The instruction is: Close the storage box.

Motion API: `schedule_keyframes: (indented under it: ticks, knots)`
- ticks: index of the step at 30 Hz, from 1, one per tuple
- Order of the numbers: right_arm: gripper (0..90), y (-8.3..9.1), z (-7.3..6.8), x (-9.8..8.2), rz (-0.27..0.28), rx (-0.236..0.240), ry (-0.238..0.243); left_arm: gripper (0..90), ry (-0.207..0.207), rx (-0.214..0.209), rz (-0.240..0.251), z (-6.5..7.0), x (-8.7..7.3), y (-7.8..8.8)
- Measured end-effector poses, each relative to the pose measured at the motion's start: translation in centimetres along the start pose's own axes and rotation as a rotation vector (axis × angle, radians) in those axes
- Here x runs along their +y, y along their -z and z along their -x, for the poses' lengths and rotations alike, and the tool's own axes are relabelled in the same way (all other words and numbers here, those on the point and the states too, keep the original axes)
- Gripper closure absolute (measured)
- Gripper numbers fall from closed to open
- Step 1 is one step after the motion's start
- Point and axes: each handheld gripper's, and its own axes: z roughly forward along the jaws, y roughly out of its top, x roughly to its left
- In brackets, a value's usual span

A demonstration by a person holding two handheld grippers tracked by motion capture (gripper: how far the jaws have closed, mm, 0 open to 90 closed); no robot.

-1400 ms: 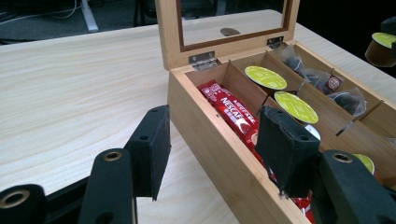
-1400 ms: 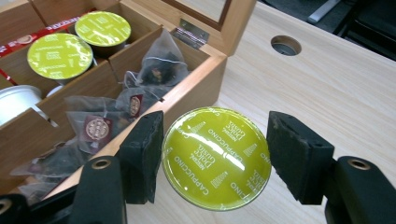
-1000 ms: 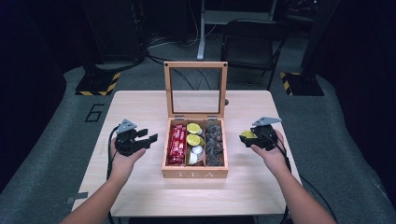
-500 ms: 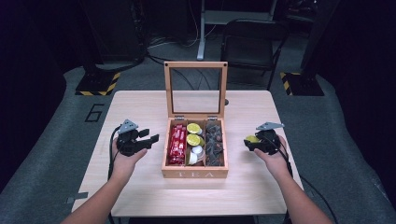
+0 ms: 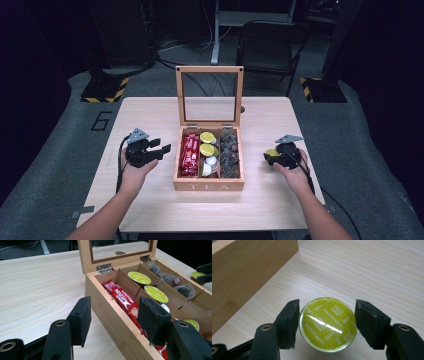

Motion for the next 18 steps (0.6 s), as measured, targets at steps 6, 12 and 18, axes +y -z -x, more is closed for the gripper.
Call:
schedule_keyframes:
  ticks: [6,12,18]
  knots:
    - [37.4,-0.2,0.3,-0.5,-0.010,-0.010,-0.028,44.7,0.000,-0.001,-0.002,0.0,0.0,0.0]
    - [37.4,-0.3,0.7,-0.8,-0.011,-0.028,-0.040,44.7,0.000,0.000,-0.002,0.0,0.0,0.0]
    - [37.3,-0.3,1.0,-1.2,-0.021,-0.024,-0.047,44.6,0.000,-0.001,-0.004,0.1,0.0,-0.1]
